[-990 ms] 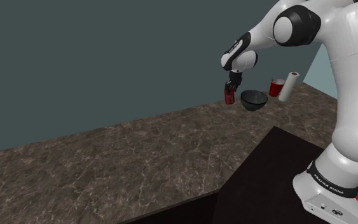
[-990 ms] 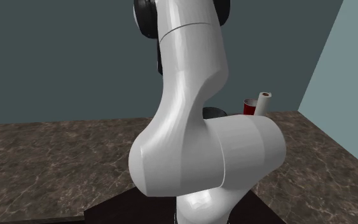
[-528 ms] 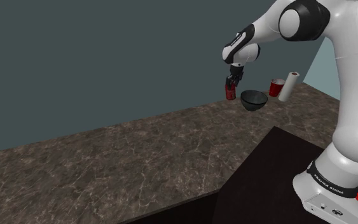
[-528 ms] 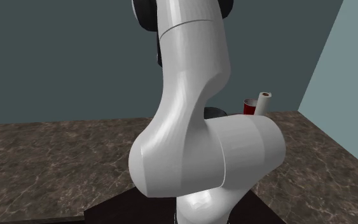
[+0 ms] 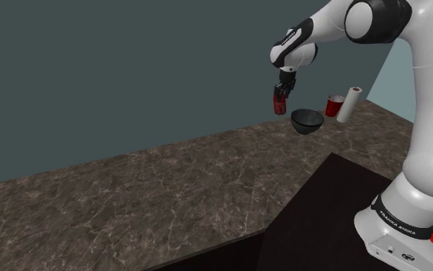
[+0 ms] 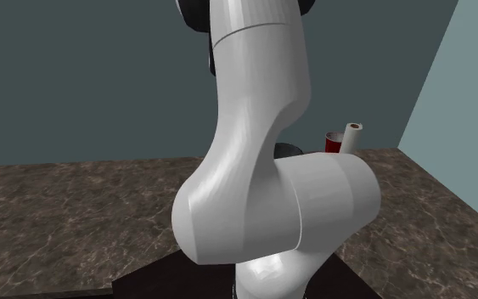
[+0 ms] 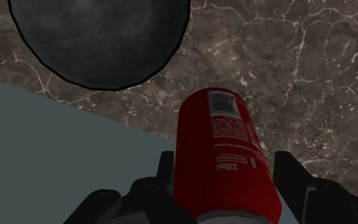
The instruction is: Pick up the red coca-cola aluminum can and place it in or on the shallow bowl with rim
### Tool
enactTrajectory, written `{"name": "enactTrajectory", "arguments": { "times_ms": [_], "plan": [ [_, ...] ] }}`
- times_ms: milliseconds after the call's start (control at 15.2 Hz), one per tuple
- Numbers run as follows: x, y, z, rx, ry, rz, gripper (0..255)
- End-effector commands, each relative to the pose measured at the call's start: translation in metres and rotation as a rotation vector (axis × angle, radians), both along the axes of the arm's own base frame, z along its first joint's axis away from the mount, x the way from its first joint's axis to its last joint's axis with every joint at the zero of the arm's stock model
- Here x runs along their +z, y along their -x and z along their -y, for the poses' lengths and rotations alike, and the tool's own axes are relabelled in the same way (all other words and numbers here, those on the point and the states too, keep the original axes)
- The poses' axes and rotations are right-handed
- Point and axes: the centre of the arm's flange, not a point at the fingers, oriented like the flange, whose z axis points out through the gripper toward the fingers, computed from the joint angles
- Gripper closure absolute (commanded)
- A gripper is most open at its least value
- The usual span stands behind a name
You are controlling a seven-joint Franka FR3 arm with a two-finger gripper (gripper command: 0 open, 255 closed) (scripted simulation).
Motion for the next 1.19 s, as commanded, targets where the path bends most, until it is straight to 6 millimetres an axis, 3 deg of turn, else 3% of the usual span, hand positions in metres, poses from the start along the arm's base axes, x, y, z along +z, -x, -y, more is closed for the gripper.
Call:
{"name": "enactTrajectory", "arguments": {
  "times_ms": [0,594,1122],
  "plan": [
    [0.011,0.001,0.000,0.000,0.000,0.000,255],
    [0.054,0.001,0.000,0.000,0.000,0.000,255],
    [0.075,0.086,0.057,0.000,0.000,0.000,255]
  ]
}}
